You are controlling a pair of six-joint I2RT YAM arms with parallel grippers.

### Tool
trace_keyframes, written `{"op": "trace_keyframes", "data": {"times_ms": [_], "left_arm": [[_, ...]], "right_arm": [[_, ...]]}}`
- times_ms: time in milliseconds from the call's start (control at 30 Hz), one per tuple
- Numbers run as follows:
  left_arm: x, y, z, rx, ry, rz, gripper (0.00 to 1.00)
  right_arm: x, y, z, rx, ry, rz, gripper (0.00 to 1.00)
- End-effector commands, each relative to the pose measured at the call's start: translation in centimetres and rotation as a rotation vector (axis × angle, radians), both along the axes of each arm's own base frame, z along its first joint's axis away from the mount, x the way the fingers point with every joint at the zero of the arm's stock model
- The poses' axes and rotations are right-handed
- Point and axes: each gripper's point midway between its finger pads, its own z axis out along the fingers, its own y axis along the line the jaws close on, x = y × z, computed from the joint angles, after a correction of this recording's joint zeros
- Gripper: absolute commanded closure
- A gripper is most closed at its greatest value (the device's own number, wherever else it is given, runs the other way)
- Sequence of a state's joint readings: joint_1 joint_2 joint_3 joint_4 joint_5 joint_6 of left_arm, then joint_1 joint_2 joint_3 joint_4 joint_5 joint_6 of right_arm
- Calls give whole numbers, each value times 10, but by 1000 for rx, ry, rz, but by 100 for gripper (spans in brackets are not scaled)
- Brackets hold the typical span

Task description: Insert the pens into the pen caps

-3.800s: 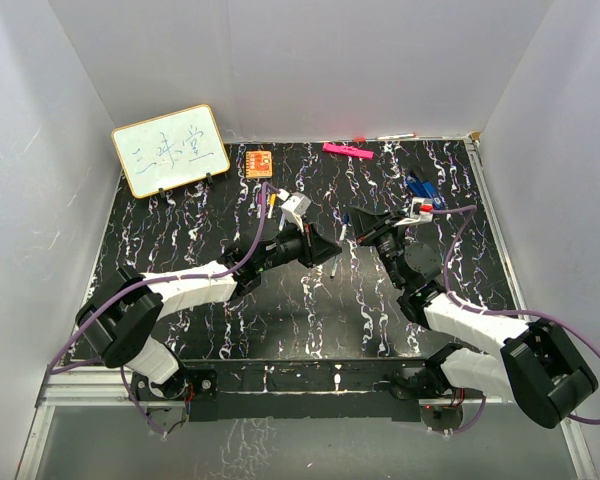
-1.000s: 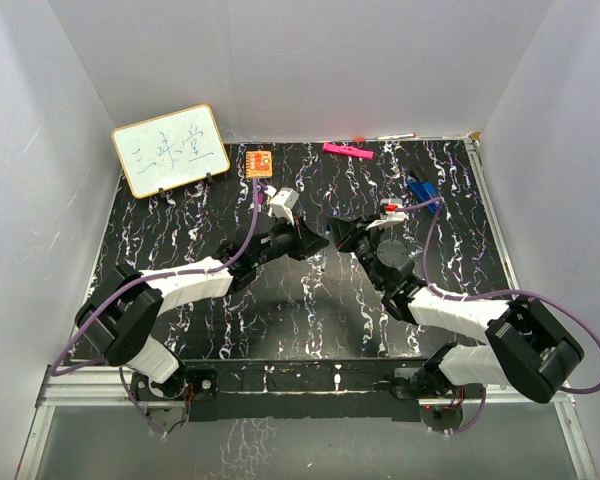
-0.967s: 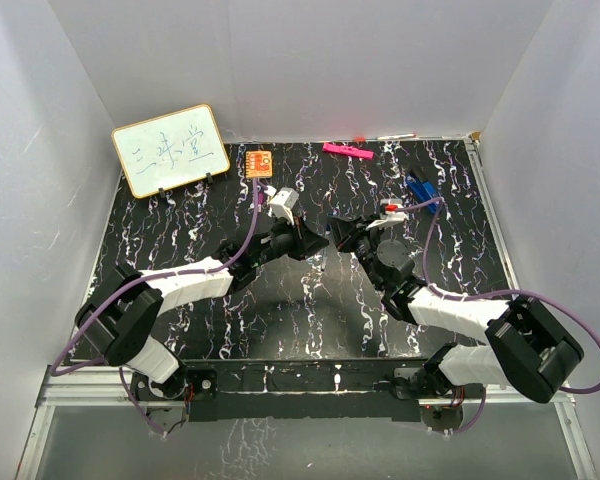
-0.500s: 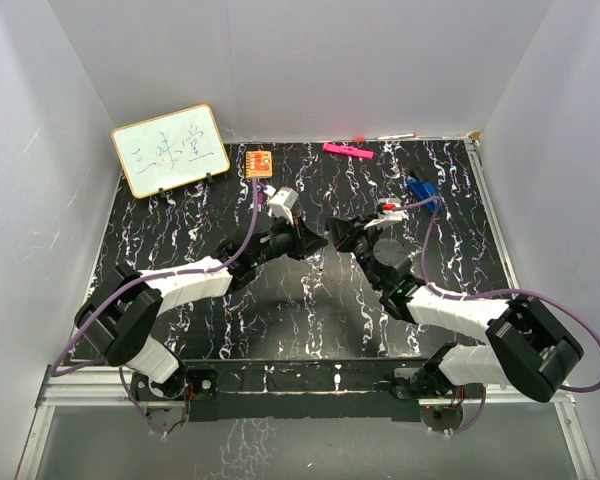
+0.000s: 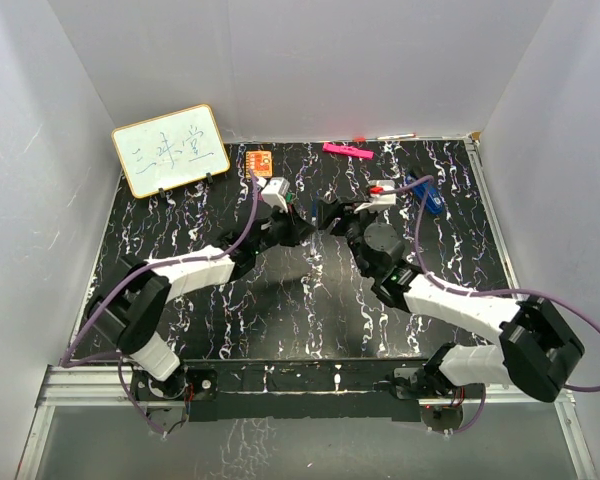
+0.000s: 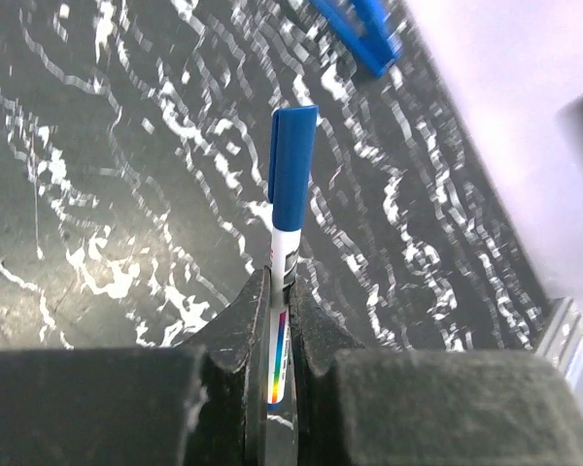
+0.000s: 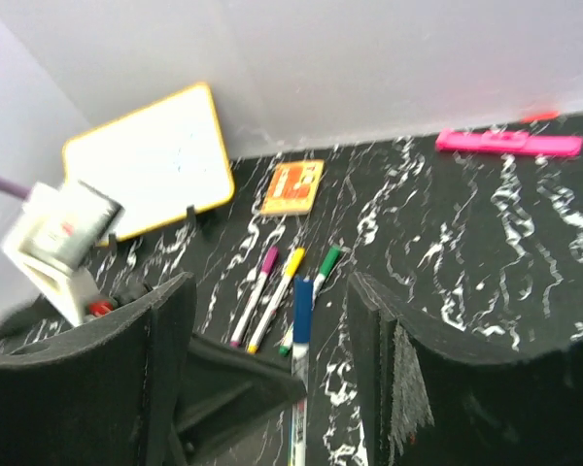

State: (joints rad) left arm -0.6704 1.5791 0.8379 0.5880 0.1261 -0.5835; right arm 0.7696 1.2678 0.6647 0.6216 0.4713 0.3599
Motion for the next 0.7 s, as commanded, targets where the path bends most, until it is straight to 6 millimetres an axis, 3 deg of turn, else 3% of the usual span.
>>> {"op": "trace_keyframes", "data": {"times_ms": [0,133,367,533,667], "left_arm": [[14,0,-22,103,27,26,100],[39,-3,-38,191,25,59,100],[89,1,-64,316,45,128,100],[115,16,-90,409,103,181,100],[121,23,-111,466,163,190,100]], "right_arm": [[3,-43,61,47,-130,-188,39],[-6,-72,55,34,-105,-289,38],[-20,-106,31,1,-43,-388,38],[-24,-118,9,-34,12,-434,37],[-24,-124,-6,-52,48,-459,36]]}}
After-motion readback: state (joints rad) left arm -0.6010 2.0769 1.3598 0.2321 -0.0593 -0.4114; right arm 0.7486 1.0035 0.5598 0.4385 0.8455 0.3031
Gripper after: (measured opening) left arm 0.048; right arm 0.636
